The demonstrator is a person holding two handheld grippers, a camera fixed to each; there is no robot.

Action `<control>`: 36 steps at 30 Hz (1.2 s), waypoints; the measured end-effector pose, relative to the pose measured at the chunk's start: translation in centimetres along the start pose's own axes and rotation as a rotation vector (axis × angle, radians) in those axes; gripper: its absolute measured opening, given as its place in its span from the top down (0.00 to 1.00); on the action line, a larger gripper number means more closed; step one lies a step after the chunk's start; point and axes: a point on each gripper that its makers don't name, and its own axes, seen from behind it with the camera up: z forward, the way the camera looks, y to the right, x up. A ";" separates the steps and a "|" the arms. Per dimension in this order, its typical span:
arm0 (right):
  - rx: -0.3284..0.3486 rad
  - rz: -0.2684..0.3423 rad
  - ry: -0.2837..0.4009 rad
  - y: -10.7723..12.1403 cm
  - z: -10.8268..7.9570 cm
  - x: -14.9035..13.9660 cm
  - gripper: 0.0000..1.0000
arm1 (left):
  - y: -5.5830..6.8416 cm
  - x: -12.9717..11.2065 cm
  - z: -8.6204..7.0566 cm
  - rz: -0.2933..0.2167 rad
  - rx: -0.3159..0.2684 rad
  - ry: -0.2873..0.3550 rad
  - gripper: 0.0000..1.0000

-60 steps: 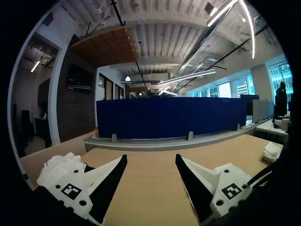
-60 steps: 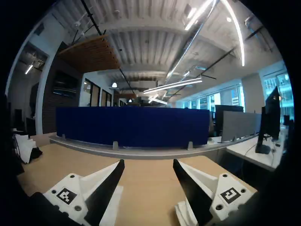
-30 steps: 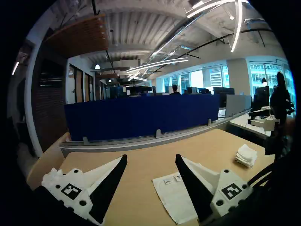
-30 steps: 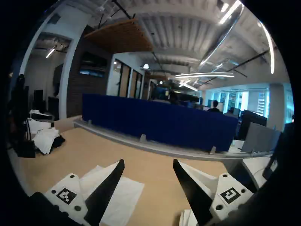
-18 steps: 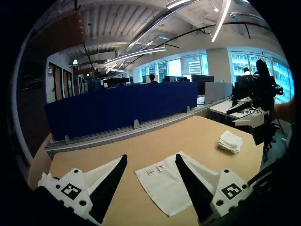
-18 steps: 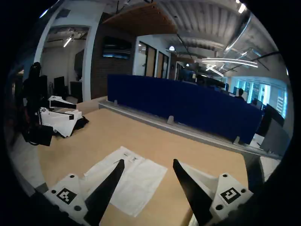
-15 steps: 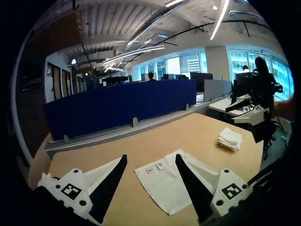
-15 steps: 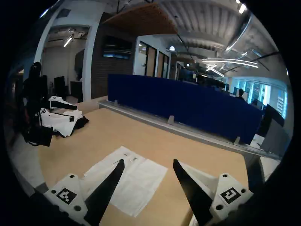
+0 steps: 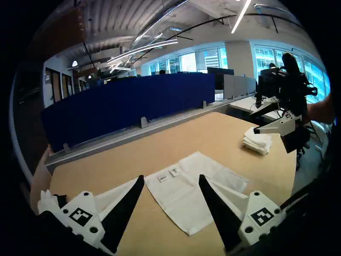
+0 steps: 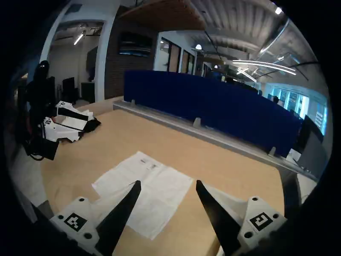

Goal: Fold towel

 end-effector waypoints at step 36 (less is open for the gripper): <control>0.079 0.032 -0.346 -4.0 3.2 -19.7 0.00 | 4.9 -20.1 4.4 -0.053 -0.106 -0.420 0.05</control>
